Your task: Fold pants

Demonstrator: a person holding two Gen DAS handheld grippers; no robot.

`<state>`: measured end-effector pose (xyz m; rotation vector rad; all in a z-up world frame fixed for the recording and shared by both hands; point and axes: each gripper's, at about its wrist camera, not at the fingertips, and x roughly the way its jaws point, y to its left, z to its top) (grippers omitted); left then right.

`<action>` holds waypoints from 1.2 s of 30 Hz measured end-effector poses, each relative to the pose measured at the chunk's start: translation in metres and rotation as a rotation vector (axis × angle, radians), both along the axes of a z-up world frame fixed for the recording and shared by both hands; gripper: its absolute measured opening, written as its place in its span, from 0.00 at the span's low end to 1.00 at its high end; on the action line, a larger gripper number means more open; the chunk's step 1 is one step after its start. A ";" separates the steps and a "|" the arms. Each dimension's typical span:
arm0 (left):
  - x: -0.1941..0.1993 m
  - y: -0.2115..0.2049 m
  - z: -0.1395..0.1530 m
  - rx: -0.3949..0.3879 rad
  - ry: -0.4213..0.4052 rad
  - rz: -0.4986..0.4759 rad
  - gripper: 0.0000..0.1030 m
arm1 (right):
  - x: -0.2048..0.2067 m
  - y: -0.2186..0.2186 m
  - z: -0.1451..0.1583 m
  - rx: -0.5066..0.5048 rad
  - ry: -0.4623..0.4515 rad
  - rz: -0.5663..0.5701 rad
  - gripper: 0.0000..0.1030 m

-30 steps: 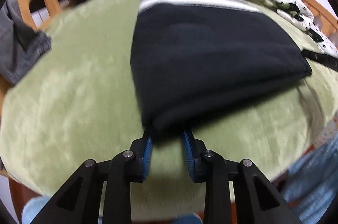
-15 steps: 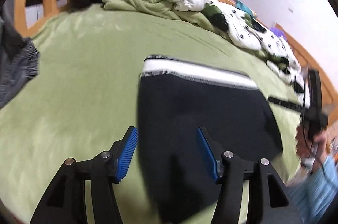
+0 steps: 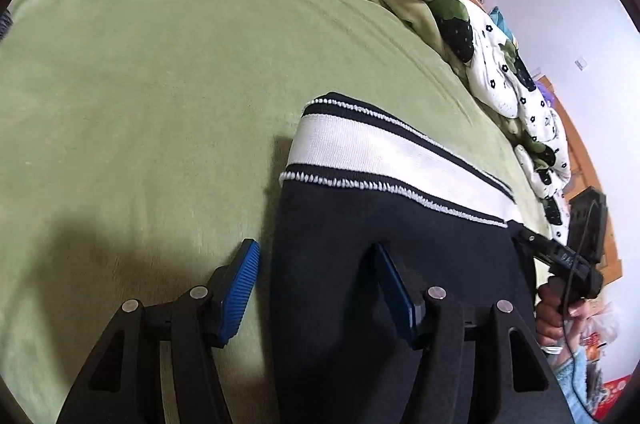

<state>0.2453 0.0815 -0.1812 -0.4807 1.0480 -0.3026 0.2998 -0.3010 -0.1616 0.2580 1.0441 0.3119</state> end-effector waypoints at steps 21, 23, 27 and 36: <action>0.012 -0.026 0.070 0.026 -0.247 -0.044 0.12 | 0.012 -0.019 0.055 0.235 -0.195 -0.015 0.16; 0.031 -0.026 0.079 0.020 -0.265 -0.044 0.12 | 0.028 -0.020 0.068 0.217 -0.228 -0.019 0.16; 0.069 -0.030 0.088 0.047 -0.276 -0.053 0.12 | 0.059 -0.021 0.074 0.195 -0.243 -0.035 0.16; 0.089 -0.015 0.033 0.077 -0.096 -0.030 0.37 | 0.075 -0.026 -0.015 0.078 -0.004 -0.054 0.30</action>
